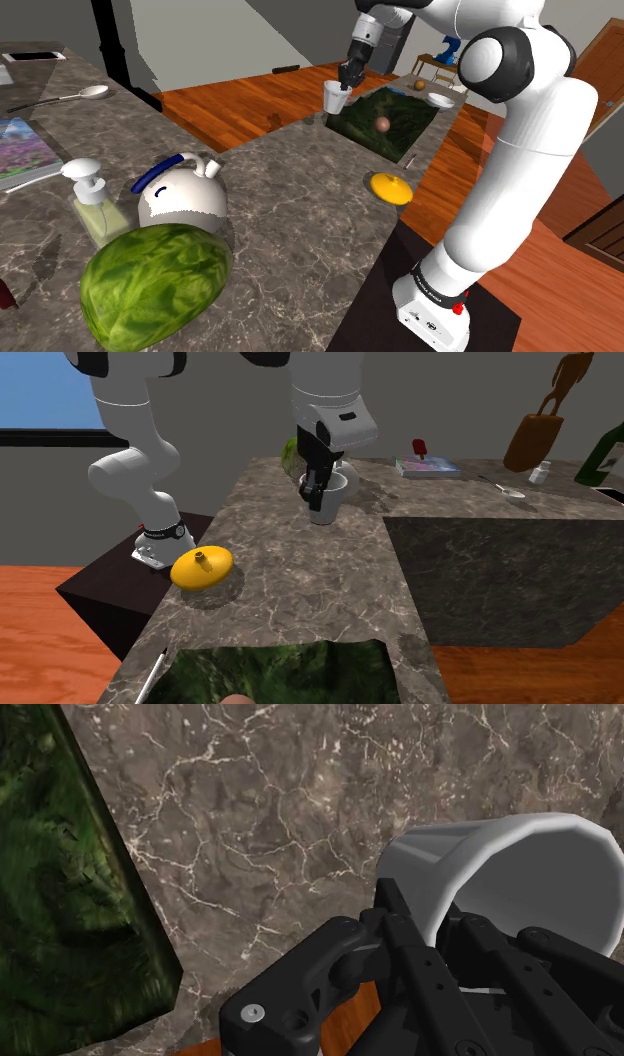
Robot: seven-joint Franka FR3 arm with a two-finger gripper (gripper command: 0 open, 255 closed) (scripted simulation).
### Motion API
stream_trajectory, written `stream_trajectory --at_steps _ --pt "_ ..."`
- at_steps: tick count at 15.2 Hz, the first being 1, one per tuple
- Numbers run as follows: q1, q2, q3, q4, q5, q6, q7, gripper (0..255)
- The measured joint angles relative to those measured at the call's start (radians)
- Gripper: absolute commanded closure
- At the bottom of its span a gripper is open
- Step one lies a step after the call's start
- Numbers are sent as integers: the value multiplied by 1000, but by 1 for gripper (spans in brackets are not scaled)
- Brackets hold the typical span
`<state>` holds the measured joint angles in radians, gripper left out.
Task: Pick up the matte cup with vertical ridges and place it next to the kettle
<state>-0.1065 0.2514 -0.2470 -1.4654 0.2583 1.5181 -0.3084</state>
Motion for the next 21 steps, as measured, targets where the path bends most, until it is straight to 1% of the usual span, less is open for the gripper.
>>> stream_trajectory --at_steps 3,12,15,18,19,21 --pt "-3 0 -1 40 0 -40 7 255" --pt "-17 36 -2 210 12 -172 29 255" --pt "17 -34 10 124 0 -147 66 255" --pt "60 -121 32 8 -14 -103 119 255" --pt "75 -164 42 -49 -20 -83 138 255" --pt "100 -216 61 -113 -25 -61 178 255"
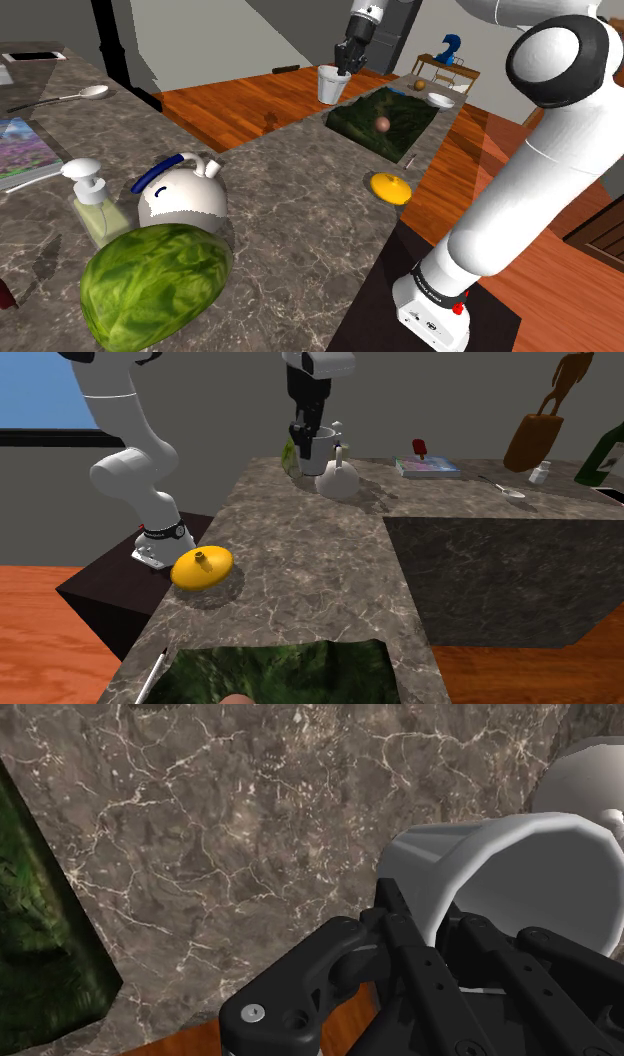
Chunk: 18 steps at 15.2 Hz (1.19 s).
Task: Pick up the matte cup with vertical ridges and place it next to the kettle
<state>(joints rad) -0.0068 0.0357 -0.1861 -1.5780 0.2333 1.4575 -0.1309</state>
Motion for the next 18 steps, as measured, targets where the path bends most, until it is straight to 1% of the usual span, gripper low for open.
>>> stream_trajectory --at_steps 5,10,11,16,18 --pt "57 -139 60 -175 -4 64 105 255" --pt "102 -247 123 -292 8 99 209 255" --pt "111 -250 136 -296 13 105 230 255" --pt "158 -333 213 -386 41 143 343 255" --pt "176 -341 243 -391 53 153 387 255"
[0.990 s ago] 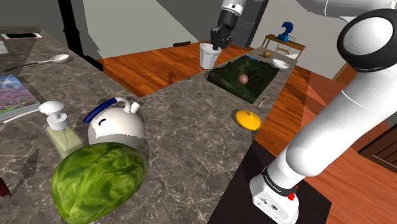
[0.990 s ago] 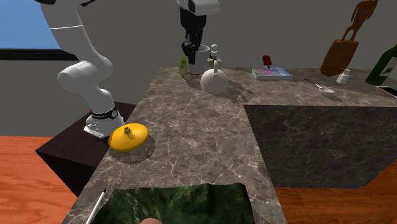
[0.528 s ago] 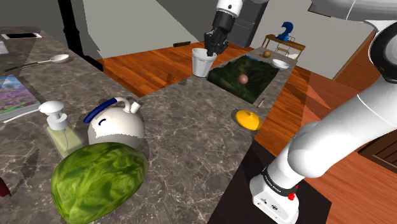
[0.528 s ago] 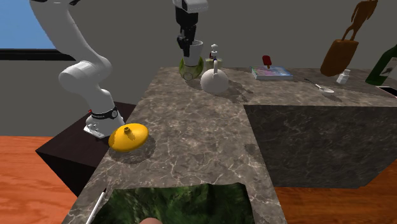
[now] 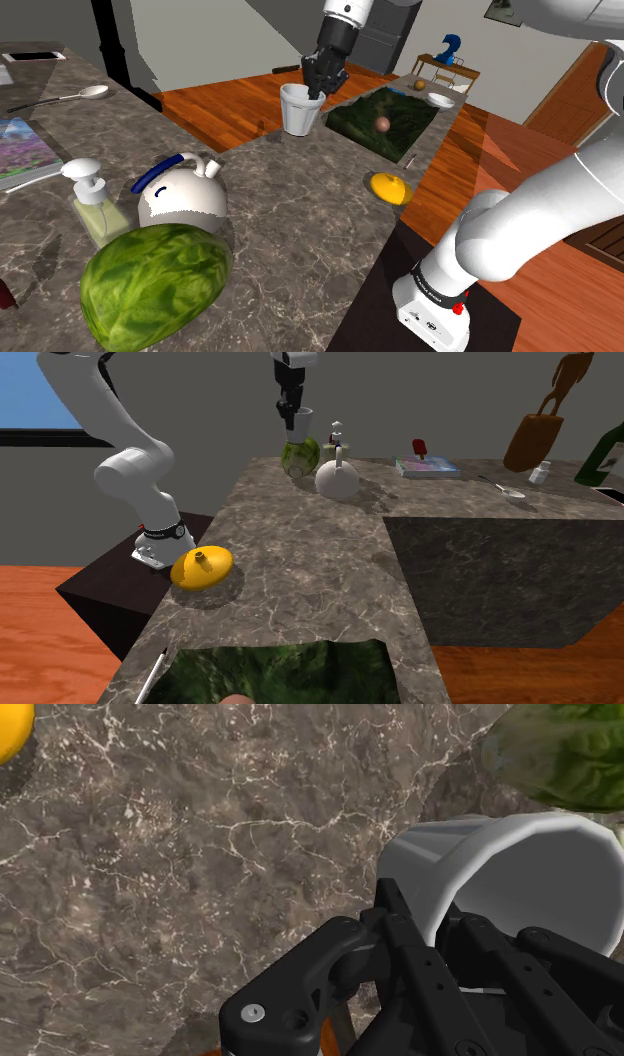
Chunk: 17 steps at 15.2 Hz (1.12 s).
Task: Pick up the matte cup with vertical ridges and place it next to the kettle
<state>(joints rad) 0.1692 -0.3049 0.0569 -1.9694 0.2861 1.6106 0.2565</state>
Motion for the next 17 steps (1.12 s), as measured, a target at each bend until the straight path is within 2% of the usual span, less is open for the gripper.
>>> stream_trajectory --at_steps 7,17 --pt "64 -52 113 -63 49 58 155 255" --pt "76 -60 138 -184 65 174 148 255"
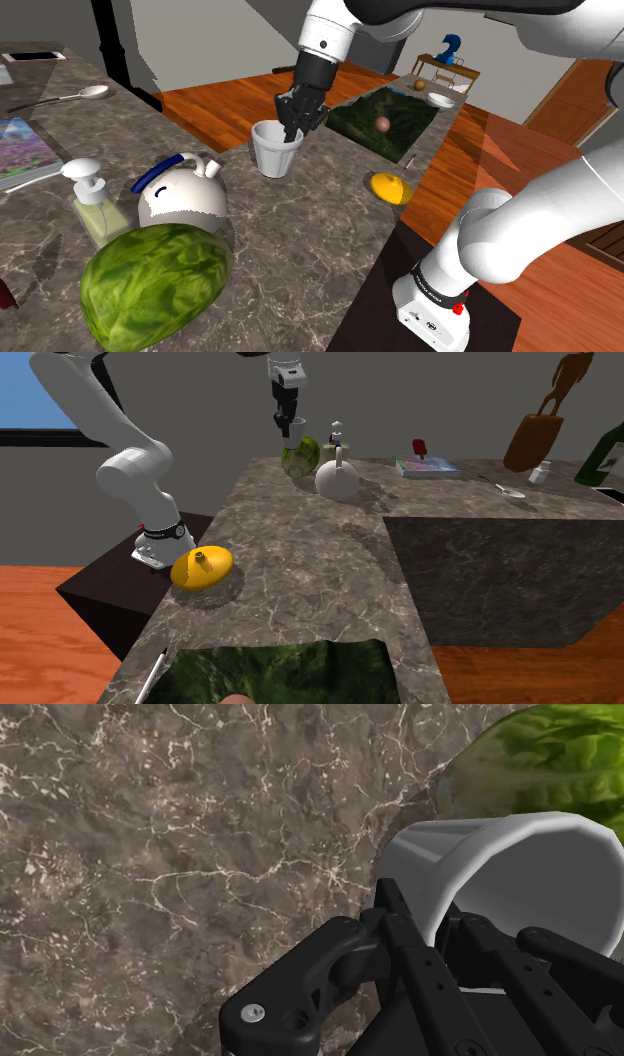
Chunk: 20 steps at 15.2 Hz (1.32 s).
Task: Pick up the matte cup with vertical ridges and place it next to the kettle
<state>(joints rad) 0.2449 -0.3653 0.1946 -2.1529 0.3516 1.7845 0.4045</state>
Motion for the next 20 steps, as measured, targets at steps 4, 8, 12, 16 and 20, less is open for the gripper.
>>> stream_trajectory --at_steps 4,8,12,16,20 --pt "2 -1 4 -55 6 52 -15 255" --pt "5 5 10 -102 13 104 -25 255" --pt "5 16 13 -145 19 155 -42 255" --pt "9 32 20 -183 27 210 -52 255" --pt "11 54 25 -221 35 268 -68 255"
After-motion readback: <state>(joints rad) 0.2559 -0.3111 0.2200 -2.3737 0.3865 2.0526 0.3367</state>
